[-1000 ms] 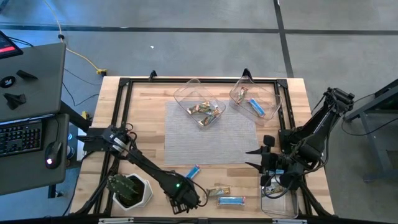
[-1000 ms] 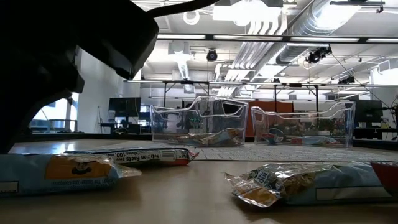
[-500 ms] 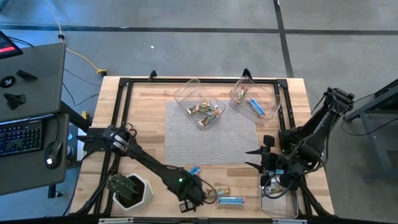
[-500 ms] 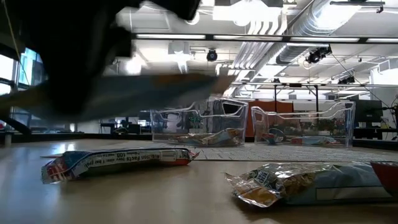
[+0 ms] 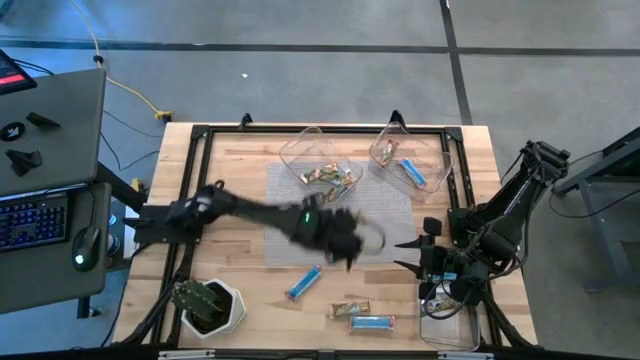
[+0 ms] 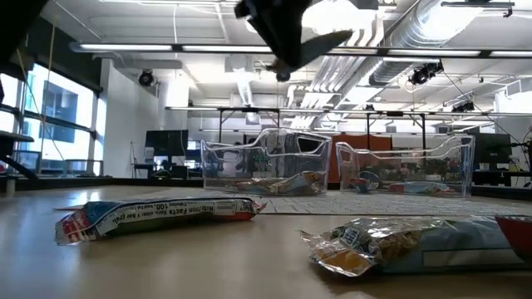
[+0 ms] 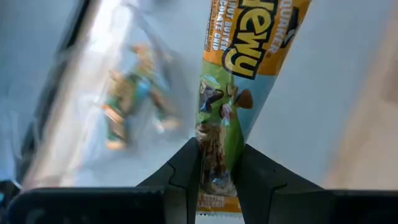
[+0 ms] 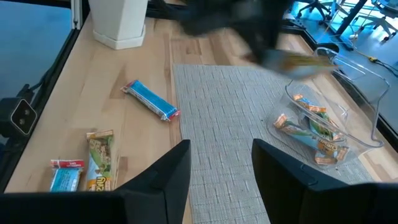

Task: Pick and place Granola Bars by type
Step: Put the yellow granola bar into the top middle transparent bin

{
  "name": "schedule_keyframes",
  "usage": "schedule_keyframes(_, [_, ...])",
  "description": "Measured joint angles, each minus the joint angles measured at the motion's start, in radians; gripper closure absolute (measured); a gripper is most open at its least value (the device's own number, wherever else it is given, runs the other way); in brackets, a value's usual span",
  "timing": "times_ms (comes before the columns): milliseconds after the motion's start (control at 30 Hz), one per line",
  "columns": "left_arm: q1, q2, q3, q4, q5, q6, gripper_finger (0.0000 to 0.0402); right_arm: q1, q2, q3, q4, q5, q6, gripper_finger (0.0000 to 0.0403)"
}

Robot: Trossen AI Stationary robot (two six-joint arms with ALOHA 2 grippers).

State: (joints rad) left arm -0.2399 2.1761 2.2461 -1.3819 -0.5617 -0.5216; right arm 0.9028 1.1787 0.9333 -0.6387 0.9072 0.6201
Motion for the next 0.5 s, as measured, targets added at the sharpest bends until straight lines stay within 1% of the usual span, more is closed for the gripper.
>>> schedule_keyframes(133, [0.165, 0.001, 0.002, 0.028, 0.084, 0.071, 0.0324, 0.000, 0.000, 0.000, 0.000, 0.000, 0.000, 0.0249])
schedule_keyframes(267, [0.328, 0.013, -0.010, 0.022, 0.113, 0.084, 0.0324, 0.000, 0.000, 0.000, 0.000, 0.000, 0.000, 0.0249])
schedule_keyframes(333, [0.405, 0.015, -0.029, 0.026, 0.164, 0.106, 0.0324, 0.000, 0.000, 0.000, -0.003, 0.000, 0.000, 0.0249])
schedule_keyframes(433, [0.510, 0.013, -0.086, 0.095, 0.258, 0.126, 0.0324, 0.000, 0.000, 0.000, -0.009, -0.001, 0.000, 0.0249])
schedule_keyframes(500, [0.566, 0.015, -0.131, 0.130, 0.300, 0.129, 0.0324, 0.000, 0.000, 0.000, -0.009, -0.001, 0.000, 0.0249])
